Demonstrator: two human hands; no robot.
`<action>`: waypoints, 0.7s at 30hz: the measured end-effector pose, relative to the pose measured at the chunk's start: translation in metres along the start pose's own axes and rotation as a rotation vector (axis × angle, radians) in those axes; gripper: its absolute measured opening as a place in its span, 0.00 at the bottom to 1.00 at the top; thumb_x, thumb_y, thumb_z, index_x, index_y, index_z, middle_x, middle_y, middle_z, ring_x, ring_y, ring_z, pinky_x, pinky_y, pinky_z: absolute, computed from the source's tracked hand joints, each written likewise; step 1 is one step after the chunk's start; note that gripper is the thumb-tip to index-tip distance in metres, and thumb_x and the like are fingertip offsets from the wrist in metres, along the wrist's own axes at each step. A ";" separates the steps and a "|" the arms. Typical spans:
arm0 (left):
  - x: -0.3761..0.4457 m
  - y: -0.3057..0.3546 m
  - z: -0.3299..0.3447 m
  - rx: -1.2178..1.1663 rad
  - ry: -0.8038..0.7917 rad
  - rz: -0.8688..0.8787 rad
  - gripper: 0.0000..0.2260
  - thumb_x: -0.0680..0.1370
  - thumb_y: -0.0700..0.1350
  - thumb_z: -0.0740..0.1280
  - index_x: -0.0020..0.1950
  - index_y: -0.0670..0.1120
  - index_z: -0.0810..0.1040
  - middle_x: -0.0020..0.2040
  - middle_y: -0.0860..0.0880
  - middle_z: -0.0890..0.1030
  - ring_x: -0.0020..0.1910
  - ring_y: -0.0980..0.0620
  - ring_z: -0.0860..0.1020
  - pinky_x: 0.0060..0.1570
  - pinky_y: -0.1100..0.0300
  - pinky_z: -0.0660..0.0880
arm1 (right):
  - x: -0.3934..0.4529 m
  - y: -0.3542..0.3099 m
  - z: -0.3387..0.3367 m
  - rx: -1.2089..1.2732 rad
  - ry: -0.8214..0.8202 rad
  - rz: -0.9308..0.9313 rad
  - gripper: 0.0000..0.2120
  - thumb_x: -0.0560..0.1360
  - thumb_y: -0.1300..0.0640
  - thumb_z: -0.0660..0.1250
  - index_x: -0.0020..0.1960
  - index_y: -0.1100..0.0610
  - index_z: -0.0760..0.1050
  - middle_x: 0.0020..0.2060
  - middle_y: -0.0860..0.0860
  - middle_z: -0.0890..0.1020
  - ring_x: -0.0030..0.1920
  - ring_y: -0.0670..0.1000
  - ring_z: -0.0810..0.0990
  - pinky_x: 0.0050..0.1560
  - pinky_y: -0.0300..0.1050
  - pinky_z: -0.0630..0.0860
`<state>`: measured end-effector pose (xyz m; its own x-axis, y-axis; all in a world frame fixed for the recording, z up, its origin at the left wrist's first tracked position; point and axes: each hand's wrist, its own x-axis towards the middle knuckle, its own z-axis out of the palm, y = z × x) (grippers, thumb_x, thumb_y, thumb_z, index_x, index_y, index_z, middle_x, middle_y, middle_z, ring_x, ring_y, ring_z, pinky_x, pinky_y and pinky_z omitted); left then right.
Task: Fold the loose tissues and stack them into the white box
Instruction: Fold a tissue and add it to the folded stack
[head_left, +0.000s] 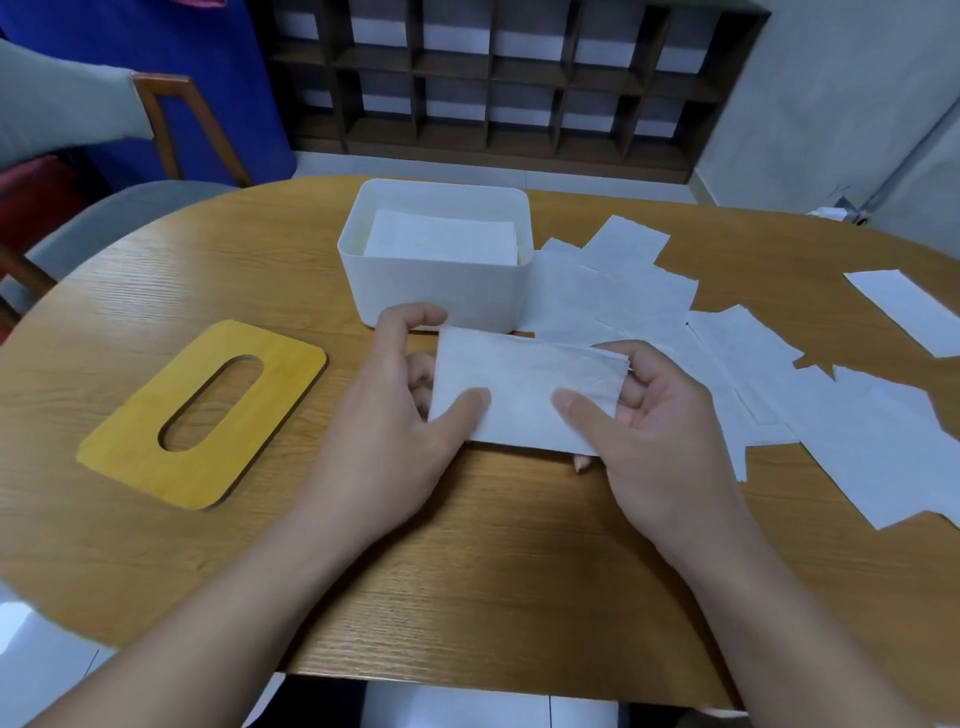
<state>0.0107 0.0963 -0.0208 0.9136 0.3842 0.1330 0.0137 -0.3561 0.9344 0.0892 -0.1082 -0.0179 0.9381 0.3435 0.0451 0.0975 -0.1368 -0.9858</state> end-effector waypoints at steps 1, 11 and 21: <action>-0.001 0.000 -0.002 0.086 0.012 0.022 0.24 0.81 0.43 0.76 0.70 0.58 0.67 0.44 0.53 0.86 0.39 0.52 0.85 0.44 0.50 0.80 | 0.002 0.000 0.000 -0.010 0.014 0.016 0.15 0.82 0.61 0.76 0.65 0.49 0.79 0.53 0.46 0.90 0.41 0.52 0.88 0.39 0.53 0.83; 0.005 0.003 -0.016 0.241 0.063 0.144 0.07 0.83 0.47 0.73 0.53 0.54 0.76 0.37 0.52 0.76 0.34 0.51 0.73 0.37 0.50 0.72 | -0.007 -0.003 0.002 -0.016 0.088 -0.026 0.17 0.81 0.62 0.76 0.63 0.51 0.73 0.54 0.51 0.86 0.40 0.58 0.89 0.40 0.44 0.85; 0.044 0.023 -0.014 0.276 0.259 0.304 0.07 0.85 0.44 0.69 0.62 0.53 0.81 0.57 0.60 0.81 0.58 0.58 0.76 0.58 0.62 0.71 | 0.024 -0.041 0.018 -0.136 0.260 -0.215 0.07 0.81 0.58 0.77 0.54 0.50 0.80 0.44 0.52 0.83 0.34 0.66 0.76 0.33 0.44 0.70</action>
<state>0.0456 0.1173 0.0108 0.7623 0.4144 0.4971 -0.0989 -0.6845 0.7222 0.1020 -0.0777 0.0205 0.9427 0.1329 0.3062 0.3290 -0.2151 -0.9195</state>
